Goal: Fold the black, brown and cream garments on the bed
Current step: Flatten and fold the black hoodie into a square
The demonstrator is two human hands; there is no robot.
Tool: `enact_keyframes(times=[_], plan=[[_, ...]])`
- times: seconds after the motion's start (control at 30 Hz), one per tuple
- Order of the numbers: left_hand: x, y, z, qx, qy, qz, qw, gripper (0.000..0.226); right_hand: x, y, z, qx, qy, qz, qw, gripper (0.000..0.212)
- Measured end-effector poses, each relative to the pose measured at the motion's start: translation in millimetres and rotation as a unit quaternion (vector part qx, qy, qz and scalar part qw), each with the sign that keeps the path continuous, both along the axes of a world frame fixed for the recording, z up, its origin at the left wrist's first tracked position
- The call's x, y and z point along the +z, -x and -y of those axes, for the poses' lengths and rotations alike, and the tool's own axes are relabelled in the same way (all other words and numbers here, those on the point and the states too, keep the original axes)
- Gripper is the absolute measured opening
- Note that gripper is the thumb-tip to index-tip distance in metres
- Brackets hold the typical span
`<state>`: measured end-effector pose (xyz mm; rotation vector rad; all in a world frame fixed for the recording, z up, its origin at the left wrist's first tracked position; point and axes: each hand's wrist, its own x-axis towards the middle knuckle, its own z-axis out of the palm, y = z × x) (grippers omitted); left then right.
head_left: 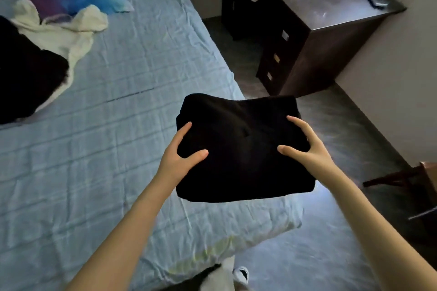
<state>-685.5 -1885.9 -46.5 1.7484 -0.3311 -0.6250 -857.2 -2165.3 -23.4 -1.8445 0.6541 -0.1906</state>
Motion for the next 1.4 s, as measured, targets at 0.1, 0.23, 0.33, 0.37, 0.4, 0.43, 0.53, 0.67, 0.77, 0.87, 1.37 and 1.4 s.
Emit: enact_keyframes(times=[0.1, 0.23, 0.33, 0.37, 0.4, 0.43, 0.53, 0.67, 0.77, 0.87, 1.37, 1.4], plan=[[-44, -35, 22, 0.007, -0.006, -0.039, 0.999, 0.077, -47, -52, 35, 0.019, -0.02, -0.017, 0.999, 0.075], [-108, -74, 49, 0.047, -0.015, -0.07, 0.996, 0.08, -114, -123, 77, 0.06, -0.041, -0.02, 0.997, 0.074], [-157, -100, 66, 0.084, -0.019, -0.077, 0.993, 0.081, -166, -169, 102, 0.093, -0.046, -0.016, 0.994, 0.073], [-173, -110, 71, 0.095, -0.018, -0.077, 0.992, 0.082, -183, -184, 109, 0.103, -0.049, -0.015, 0.993, 0.073], [-189, -119, 75, 0.106, -0.016, -0.078, 0.991, 0.082, -200, -198, 116, 0.114, -0.053, -0.011, 0.992, 0.074], [-205, -128, 79, 0.116, -0.013, -0.079, 0.99, 0.082, -217, -209, 121, 0.123, -0.058, -0.007, 0.991, 0.074], [-246, -148, 92, 0.134, -0.009, -0.08, 0.988, 0.079, -273, -229, 131, 0.123, -0.059, 0.004, 0.991, 0.076], [-284, -153, 108, 0.169, -0.004, -0.089, 0.982, 0.075, -319, -239, 142, 0.114, -0.082, 0.004, 0.99, 0.079], [-289, -149, 105, 0.176, -0.008, -0.086, 0.981, 0.076, -319, -245, 150, 0.132, -0.075, 0.015, 0.988, 0.081], [-290, -138, 97, 0.17, -0.011, -0.075, 0.982, 0.081, -318, -239, 155, 0.145, -0.073, 0.034, 0.986, 0.085], [-244, -136, 152, 0.041, -0.403, 0.377, 0.833, 0.064, -270, -270, 67, 0.237, 0.418, -0.017, 0.877, 0.063], [-245, -138, 163, -0.01, -0.412, 0.401, 0.818, 0.061, -273, -276, 56, 0.269, 0.428, -0.042, 0.862, 0.062]])
